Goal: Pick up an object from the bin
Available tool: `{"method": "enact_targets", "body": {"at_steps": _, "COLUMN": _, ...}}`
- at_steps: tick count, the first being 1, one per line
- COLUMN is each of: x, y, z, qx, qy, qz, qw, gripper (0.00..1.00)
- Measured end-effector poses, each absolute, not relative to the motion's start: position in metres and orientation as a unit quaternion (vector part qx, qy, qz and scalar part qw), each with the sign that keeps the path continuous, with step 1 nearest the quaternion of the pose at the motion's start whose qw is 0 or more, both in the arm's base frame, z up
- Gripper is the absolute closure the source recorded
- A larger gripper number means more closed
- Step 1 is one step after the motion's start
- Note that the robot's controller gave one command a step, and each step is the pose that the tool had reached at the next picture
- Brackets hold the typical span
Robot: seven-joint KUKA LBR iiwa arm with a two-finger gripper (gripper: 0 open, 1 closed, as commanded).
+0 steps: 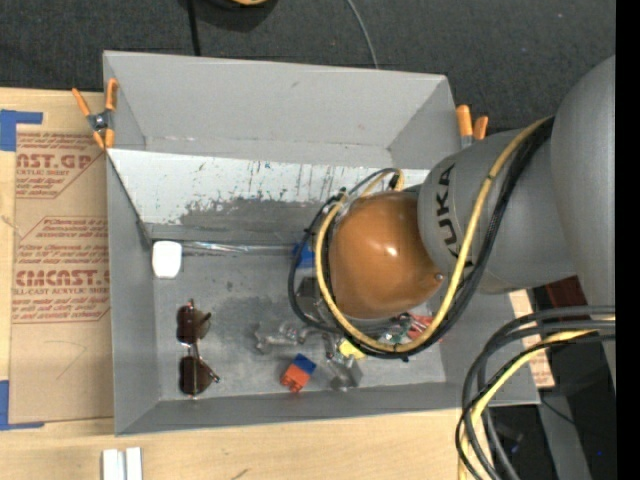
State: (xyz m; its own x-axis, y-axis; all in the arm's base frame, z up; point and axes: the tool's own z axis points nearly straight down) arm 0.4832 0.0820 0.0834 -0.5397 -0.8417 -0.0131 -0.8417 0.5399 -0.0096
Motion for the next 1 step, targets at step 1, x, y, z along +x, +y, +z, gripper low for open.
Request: {"method": "enact_targets", "body": {"at_steps": 1, "x": 0.4823, "y": 0.0863, "z": 0.0936, "qx": -0.549, "qy": 0.836, "qz": -0.002, "qw": 0.011, "gripper": 0.0}}
